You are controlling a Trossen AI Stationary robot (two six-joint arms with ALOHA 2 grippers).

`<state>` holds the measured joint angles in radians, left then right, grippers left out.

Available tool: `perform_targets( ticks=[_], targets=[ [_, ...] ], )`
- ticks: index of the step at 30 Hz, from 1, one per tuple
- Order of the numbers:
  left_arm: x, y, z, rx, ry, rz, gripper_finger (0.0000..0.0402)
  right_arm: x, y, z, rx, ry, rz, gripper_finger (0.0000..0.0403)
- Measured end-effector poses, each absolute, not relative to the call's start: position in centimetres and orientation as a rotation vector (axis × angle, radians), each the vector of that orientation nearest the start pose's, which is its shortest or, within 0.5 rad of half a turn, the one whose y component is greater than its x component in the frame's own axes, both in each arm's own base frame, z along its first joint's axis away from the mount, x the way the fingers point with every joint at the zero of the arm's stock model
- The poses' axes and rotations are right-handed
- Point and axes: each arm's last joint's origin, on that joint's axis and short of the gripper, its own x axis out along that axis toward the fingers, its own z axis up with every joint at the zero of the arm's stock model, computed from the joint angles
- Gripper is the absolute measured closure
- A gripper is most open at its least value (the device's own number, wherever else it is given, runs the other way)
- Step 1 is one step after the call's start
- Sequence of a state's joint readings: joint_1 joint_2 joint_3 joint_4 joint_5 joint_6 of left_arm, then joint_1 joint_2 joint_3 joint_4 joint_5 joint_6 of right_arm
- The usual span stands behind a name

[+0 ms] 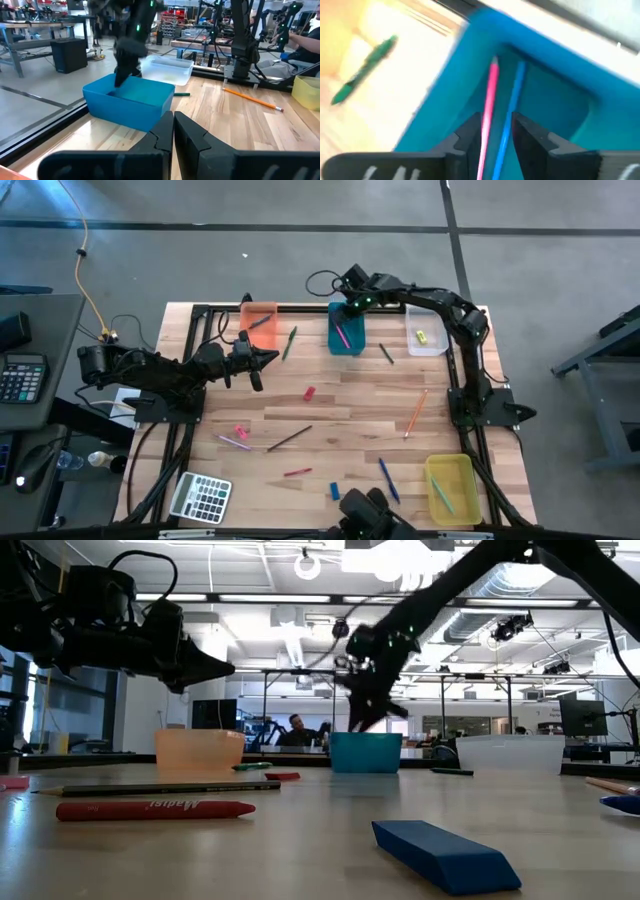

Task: Sort crayons/erasers/pens/pencils in bins
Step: Put the red crayon into the orange bin

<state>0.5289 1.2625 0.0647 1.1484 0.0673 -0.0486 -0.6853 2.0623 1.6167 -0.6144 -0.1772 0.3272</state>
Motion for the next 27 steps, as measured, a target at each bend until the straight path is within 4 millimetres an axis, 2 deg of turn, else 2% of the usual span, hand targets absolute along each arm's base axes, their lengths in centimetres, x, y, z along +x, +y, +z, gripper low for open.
perform_targets(
  ticks=[3, 6, 10, 13, 22, 27],
  targets=[
    [15.8, 9.0, 14.4, -0.062, 0.037, 0.463, 0.0399, 34.7, -26.3, 23.7, 0.622, 0.855, -0.544, 0.0334],
    [15.8, 9.0, 14.4, -0.062, 0.036, 0.463, 0.0399, 34.7, -24.4, 26.8, 0.456, 0.832, -0.479, 0.0361],
    [15.8, 9.0, 14.4, -0.063, 0.037, 0.462, 0.0399, 34.4, -21.9, 28.7, 0.258, 0.767, -0.397, 0.0396],
    [15.8, 9.0, 14.4, -0.062, 0.037, 0.462, 0.0399, 33.9, -20.1, 28.2, 0.182, 0.682, -0.327, 0.0398],
    [15.7, 9.0, 13.7, -0.033, 0.115, 0.460, 0.0399, 31.4, -13.5, 22.1, 0.087, 0.352, -0.221, 0.0402],
    [16.5, 8.9, 13.8, -0.052, 0.163, 0.439, 0.0399, 29.4, -9.9, 20.4, 0.062, 0.241, -0.176, 0.0402]
  ],
)
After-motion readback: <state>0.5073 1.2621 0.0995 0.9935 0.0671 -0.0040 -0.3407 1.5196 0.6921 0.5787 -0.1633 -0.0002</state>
